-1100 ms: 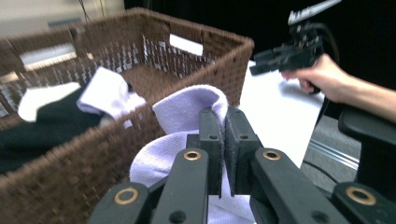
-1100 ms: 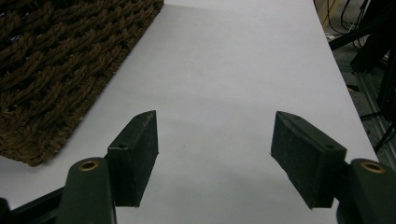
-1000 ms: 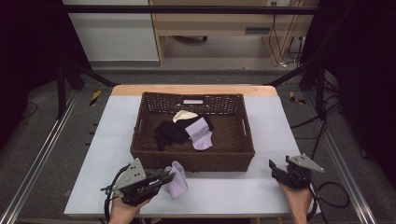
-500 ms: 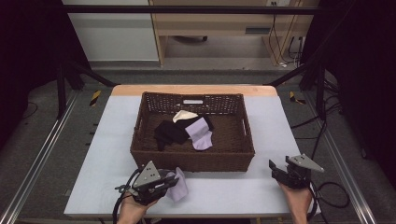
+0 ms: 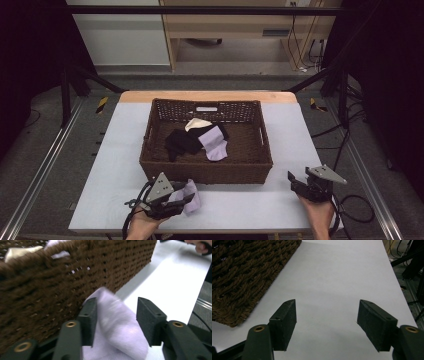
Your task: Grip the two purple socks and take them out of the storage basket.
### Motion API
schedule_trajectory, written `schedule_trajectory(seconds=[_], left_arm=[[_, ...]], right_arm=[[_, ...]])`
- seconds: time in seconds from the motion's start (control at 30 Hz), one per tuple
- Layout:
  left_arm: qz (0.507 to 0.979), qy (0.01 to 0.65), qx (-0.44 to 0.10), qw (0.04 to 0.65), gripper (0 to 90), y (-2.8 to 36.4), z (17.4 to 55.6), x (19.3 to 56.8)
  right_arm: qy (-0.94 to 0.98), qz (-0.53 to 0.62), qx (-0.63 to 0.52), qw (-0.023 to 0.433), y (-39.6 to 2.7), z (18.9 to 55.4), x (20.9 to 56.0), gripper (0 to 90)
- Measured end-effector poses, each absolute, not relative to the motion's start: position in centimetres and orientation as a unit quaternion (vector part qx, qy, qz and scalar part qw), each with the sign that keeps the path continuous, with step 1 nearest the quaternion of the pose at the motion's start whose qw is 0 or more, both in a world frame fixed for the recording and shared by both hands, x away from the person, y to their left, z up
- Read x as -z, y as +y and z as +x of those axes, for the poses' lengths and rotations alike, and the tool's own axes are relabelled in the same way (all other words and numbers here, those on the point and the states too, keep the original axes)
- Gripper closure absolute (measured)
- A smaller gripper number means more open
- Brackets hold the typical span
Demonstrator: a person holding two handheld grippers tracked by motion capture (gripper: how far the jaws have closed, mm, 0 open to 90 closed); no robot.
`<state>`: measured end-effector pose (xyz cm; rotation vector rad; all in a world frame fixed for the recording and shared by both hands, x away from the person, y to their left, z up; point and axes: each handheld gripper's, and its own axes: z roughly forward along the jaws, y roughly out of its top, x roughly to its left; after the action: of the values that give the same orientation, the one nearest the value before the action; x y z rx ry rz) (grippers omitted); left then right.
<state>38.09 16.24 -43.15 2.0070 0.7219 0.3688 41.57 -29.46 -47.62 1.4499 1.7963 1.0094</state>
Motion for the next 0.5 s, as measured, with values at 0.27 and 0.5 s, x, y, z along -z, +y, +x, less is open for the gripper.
schedule_trajectory(seconds=[0.27, 0.5], left_arm=[[0.794, 0.301, -0.159, 0.503, 47.7, 16.8, 37.7, 40.8], [0.779, 0.298, -0.176, 0.523, 47.2, 16.8, 38.1, 38.6]], right_arm=[[0.679, 0.548, -0.381, 0.306, -29.5, 41.6, 47.6, 31.8], [0.680, 0.548, -0.378, 0.306, -29.4, 41.6, 47.7, 31.8]])
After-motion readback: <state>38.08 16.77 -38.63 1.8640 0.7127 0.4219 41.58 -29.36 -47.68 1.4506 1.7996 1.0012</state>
